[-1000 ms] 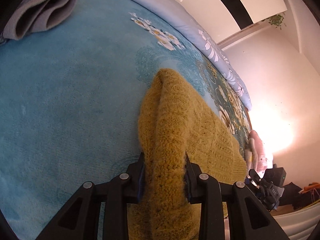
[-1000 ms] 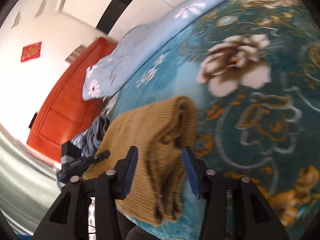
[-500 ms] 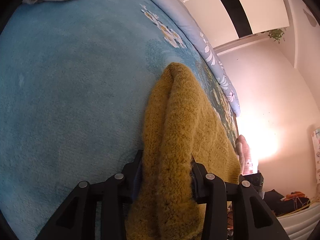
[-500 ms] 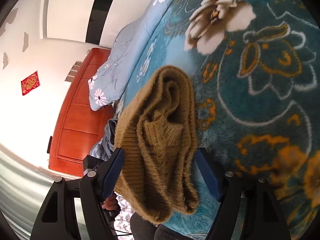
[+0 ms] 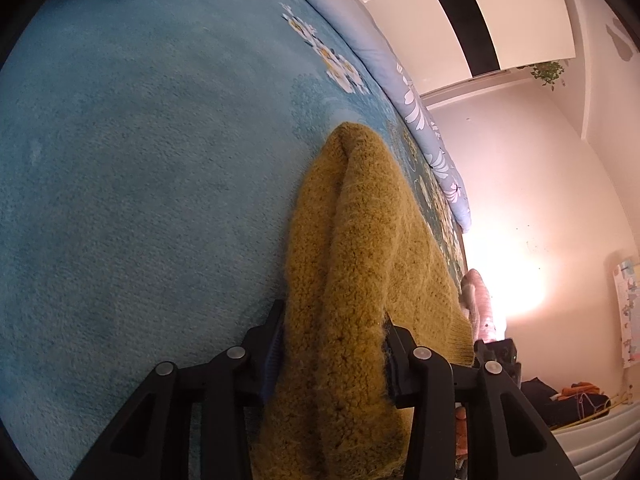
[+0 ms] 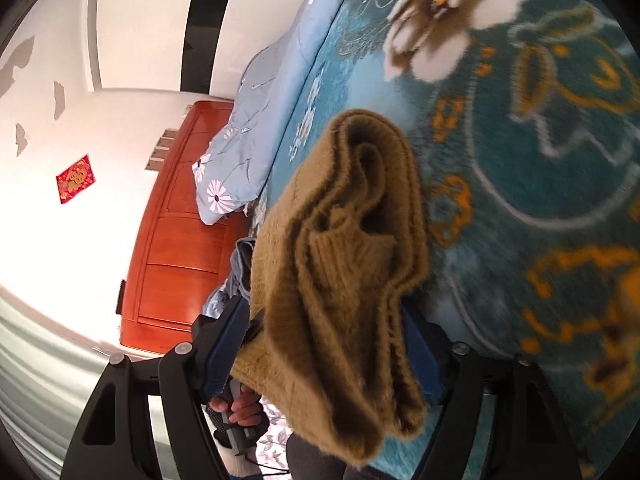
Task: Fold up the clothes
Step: 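Lift the folded vest with both grippers and carry it toward the pink clothes stack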
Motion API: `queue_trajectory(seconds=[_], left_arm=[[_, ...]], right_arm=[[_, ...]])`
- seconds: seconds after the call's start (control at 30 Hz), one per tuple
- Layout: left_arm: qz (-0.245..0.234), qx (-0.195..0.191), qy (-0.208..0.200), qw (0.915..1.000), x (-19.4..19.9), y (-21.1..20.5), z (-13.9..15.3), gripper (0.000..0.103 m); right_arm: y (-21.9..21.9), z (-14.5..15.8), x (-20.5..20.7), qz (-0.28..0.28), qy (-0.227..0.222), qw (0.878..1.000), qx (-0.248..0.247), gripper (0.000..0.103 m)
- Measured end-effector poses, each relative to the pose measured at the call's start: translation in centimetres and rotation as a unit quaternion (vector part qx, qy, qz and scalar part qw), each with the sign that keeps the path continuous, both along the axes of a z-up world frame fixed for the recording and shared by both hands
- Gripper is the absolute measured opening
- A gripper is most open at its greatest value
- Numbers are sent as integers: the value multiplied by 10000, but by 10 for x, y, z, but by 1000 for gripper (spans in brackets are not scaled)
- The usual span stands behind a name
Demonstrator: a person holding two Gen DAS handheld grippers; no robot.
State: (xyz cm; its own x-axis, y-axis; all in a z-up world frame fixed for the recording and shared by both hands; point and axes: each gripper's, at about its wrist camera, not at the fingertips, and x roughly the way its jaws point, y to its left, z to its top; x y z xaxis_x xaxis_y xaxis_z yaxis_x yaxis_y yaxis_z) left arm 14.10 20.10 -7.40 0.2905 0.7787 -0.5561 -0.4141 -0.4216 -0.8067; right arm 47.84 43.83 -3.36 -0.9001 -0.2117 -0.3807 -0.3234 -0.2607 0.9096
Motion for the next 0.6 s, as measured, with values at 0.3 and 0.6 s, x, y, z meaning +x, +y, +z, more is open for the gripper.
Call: queue_trajectory(seconds=[0.3, 0.6], left_arm=[[36, -76, 171, 9998, 7, 2, 6, 41], [-189, 89, 833, 9963, 35, 12, 71, 32]], right_arm=[[-3, 3, -2, -168, -194, 9992, 315, 46], [-3, 36, 5, 105, 48, 9971, 757, 38]])
